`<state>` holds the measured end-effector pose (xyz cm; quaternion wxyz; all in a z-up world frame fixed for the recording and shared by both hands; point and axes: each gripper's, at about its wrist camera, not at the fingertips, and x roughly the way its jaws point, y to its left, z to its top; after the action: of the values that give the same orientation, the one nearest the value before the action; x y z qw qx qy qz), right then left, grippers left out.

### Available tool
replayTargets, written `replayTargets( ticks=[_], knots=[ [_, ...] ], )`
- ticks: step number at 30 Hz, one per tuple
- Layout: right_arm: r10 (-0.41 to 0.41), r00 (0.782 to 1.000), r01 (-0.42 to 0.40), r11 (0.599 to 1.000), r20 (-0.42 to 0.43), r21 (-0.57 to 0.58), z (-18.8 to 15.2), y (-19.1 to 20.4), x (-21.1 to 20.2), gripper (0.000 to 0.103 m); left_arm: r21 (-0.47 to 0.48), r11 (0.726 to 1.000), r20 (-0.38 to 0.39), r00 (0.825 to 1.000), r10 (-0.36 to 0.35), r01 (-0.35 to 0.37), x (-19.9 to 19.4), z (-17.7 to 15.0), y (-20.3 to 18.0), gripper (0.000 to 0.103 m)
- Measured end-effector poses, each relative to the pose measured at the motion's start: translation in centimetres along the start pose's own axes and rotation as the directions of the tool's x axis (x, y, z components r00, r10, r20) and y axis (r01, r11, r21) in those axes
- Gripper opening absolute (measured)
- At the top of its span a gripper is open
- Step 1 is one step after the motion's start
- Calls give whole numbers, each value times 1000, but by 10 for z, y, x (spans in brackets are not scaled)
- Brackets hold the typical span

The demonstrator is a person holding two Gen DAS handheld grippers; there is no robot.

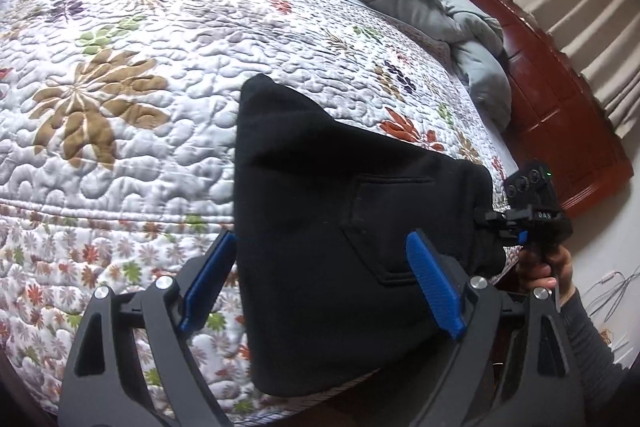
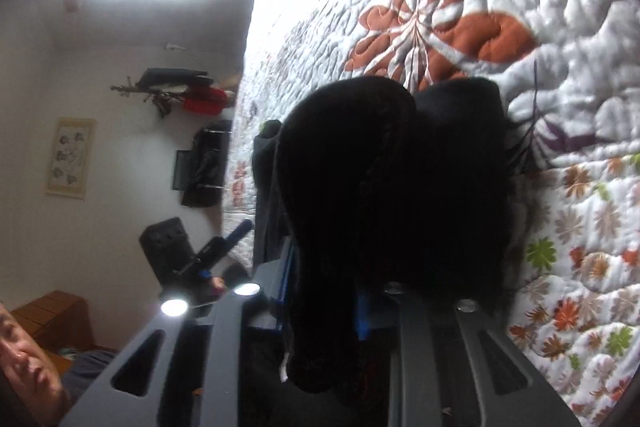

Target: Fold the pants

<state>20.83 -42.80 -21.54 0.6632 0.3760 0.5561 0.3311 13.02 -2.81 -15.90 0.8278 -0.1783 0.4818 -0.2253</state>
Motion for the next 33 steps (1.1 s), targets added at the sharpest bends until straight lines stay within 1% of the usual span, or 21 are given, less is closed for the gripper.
replayTargets(
  ticks=[2, 6, 9, 11, 15, 16, 18, 19, 21, 23, 26, 27, 28, 29, 30, 31, 33],
  knots=[
    [-46, 999, 46, 998, 2, -37, 3, 16, -2, 17, -2, 1000, 5, 1000, 2, -2, -2, 1, 2, 86],
    [-137, 990, 140, 984, 32, -112, 10, 53, -18, 16, 3, 1000, 17, 1000, 1, -2, -8, 1, -1, 86],
    [-180, 981, 188, 971, 67, -149, 10, 67, -38, 15, 20, 1000, 28, 1000, -4, 3, -13, 1, -7, 86],
    [-192, 978, 202, 969, 84, -145, 10, 67, -47, 15, 24, 1000, 32, 999, -9, 8, -15, 1, -10, 86],
    [-212, 973, 221, 970, 89, -104, -3, 39, -51, 15, 32, 999, 27, 999, -17, 16, -13, -1, -15, 86],
    [-200, 976, 207, 975, 91, -74, -5, 23, -53, 15, 39, 999, 24, 1000, -15, 14, -12, -1, -17, 86],
    [-194, 976, 199, 979, 94, -41, -7, 3, -49, 15, 54, 998, 16, 1000, -13, 12, -10, -2, -18, 86],
    [-178, 979, 180, 984, 100, -10, -5, -8, -45, 15, 59, 998, 12, 1000, -9, 8, -8, -1, -18, 86],
    [-157, 981, 157, 988, 110, 13, -7, -27, -45, 17, 65, 998, 6, 1000, -5, 5, -5, 2, -19, 86],
    [-109, 987, 103, 993, 122, 53, -9, -45, -47, 19, 73, 997, 2, 1000, -2, 2, -3, 6, -19, 86],
    [-47, 990, 37, 996, 131, 80, -14, -55, -45, 25, 84, 996, -2, 1000, -29, 29, -2, 14, -20, 87],
    [-47, 990, 37, 996, 132, 78, -15, -52, -44, 27, 81, 996, -7, 999, -46, 47, -1, 18, -20, 89],
    [-63, 989, 56, 997, 133, 58, -15, -43, -46, 33, 75, 994, -19, 997, -81, 82, 0, 22, -20, 90],
    [-78, 988, 72, 996, 137, 49, -14, -39, -52, 42, 69, 991, -33, 993, -110, 112, 2, 26, -20, 90],
    [-98, 984, 93, 995, 146, 42, -14, -32, -57, 45, 65, 989, -43, 990, -132, 135, 4, 30, -21, 90],
    [-116, 979, 112, 993, 167, 30, -12, -22, -65, 48, 63, 984, -51, 986, -161, 164, 6, 36, -21, 90],
    [-145, 966, 145, 989, 216, 12, -8, -6, -84, 48, 55, 977, -63, 977, -203, 207, 9, 46, -22, 90]
  ],
)
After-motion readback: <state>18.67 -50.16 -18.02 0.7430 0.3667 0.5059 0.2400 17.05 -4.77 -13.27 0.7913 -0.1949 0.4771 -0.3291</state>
